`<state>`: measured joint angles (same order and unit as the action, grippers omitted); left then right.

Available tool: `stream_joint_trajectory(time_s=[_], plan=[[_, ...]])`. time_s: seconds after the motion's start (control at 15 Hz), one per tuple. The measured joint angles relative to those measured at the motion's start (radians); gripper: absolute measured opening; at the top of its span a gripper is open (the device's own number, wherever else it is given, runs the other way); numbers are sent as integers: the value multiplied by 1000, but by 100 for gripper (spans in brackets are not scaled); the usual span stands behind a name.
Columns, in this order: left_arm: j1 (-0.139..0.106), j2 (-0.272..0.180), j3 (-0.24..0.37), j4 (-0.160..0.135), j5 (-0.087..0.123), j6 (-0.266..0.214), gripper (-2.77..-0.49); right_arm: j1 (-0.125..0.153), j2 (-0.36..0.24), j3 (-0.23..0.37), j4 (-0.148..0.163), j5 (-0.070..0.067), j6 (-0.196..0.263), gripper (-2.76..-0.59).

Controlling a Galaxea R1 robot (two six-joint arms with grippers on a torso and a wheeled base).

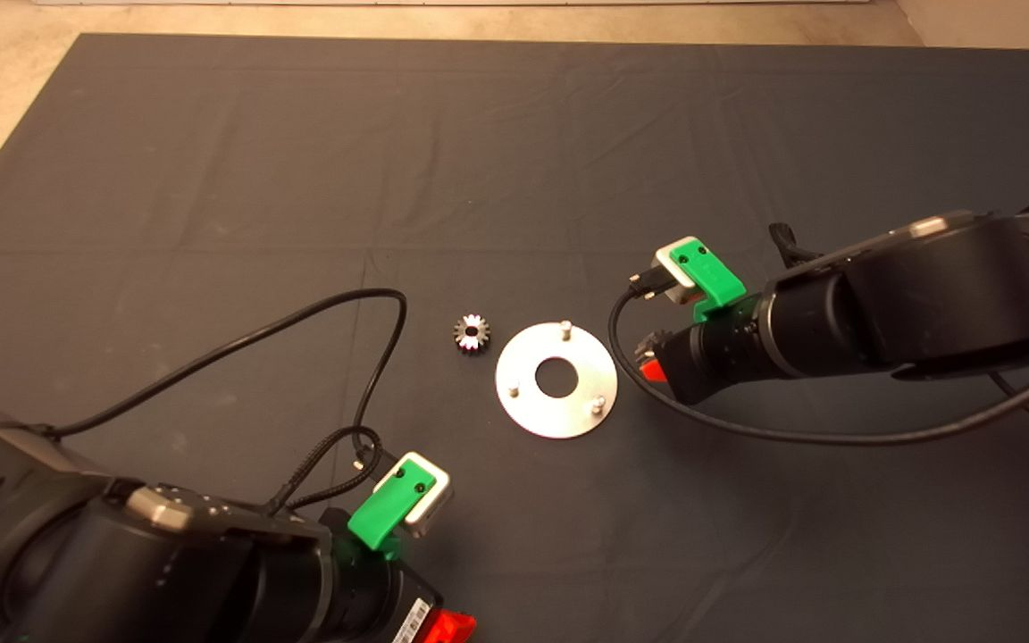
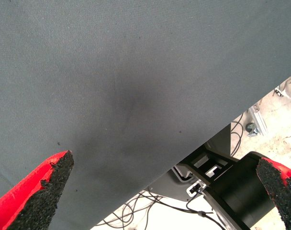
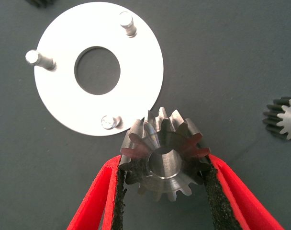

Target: Install three planetary gears onto the carrier pins

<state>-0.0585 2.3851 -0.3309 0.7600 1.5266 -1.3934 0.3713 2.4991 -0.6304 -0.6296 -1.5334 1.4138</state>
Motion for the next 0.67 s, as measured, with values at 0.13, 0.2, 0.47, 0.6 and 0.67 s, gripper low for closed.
stream_joint_trajectory(time_s=[0.13, 0.2, 0.47, 0.6, 0.67], plan=[[0, 0, 0, 0, 0, 0, -49, 0, 0, 11, 1, -1, 9, -234], [0, 0, 0, 0, 0, 0, -49, 0, 0, 13, 2, -1, 12, -235], [0, 0, 0, 0, 0, 0, -49, 0, 6, 16, 2, -1, 20, -235], [0, 11, 0, 0, 0, 0, -49, -3, 17, 16, 2, -3, 20, -235], [0, 17, 0, 0, -1, 0, -49, -8, 26, 16, 2, -3, 21, -235]])
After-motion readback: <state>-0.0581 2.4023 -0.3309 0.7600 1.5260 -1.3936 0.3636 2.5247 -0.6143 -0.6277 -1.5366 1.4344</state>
